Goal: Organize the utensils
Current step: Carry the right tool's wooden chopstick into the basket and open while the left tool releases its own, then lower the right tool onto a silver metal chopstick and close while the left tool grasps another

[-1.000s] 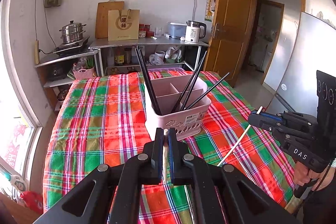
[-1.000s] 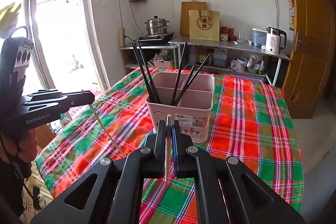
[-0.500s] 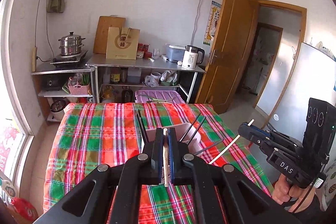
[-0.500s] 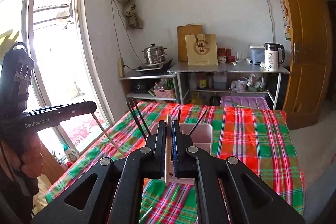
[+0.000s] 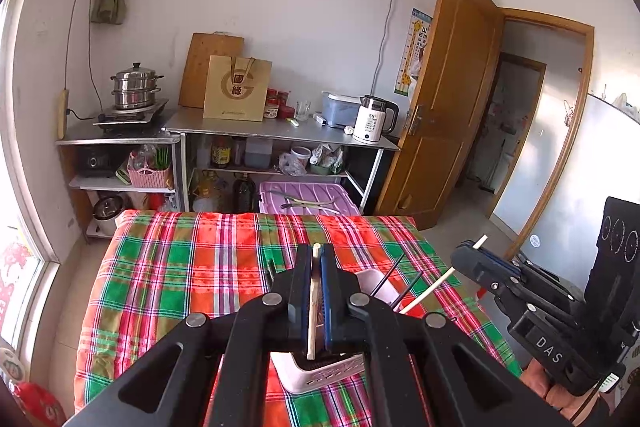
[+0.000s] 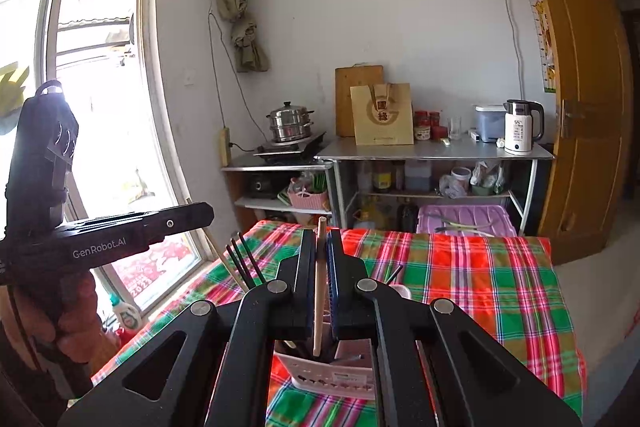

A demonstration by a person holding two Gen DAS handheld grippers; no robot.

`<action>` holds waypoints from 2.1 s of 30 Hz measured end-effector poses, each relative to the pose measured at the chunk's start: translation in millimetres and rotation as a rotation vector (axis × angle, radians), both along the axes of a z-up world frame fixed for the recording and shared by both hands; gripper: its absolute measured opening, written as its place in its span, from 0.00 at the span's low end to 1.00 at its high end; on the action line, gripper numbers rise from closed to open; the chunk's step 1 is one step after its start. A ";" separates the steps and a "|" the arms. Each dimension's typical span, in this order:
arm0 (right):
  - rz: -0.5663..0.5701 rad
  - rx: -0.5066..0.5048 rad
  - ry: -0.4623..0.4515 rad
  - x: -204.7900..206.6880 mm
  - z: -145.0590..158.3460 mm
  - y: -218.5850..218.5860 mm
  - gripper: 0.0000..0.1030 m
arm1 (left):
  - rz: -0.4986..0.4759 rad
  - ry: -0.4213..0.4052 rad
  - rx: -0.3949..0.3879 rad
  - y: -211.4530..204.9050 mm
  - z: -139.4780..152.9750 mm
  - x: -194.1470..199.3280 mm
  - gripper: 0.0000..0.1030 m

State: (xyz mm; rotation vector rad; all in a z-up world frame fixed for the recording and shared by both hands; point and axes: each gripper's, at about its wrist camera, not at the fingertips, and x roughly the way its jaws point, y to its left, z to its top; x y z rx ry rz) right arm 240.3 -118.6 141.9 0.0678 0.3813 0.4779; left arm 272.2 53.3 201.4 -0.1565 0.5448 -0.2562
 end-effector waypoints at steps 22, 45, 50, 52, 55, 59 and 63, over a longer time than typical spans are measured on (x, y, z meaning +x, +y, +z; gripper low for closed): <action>0.032 -0.050 0.143 -0.2 -56.2 0.0 0.28 | -0.016 0.116 0.016 -0.7 -67.4 0.4 0.20; 0.038 0.023 0.178 -65.9 -83.6 -50.0 0.29 | -0.007 0.051 0.097 -21.2 -106.1 -115.7 0.21; 0.051 0.003 0.207 -88.0 -103.7 -57.6 0.29 | -0.018 0.065 0.100 -34.0 -127.8 -143.5 0.21; 0.050 -0.005 0.213 -97.6 -111.4 -61.7 0.29 | -0.015 0.066 0.102 -37.1 -134.1 -153.1 0.21; 0.038 -0.016 0.221 -111.4 -121.9 -68.7 0.29 | -0.016 0.072 0.099 -40.6 -143.9 -166.5 0.21; 0.025 -0.018 0.241 -125.5 -134.6 -77.2 0.29 | -0.021 0.086 0.109 -45.5 -157.6 -178.4 0.21; 0.013 -0.029 0.260 -132.2 -145.6 -81.8 0.29 | -0.028 0.107 0.125 -49.7 -168.7 -183.8 0.21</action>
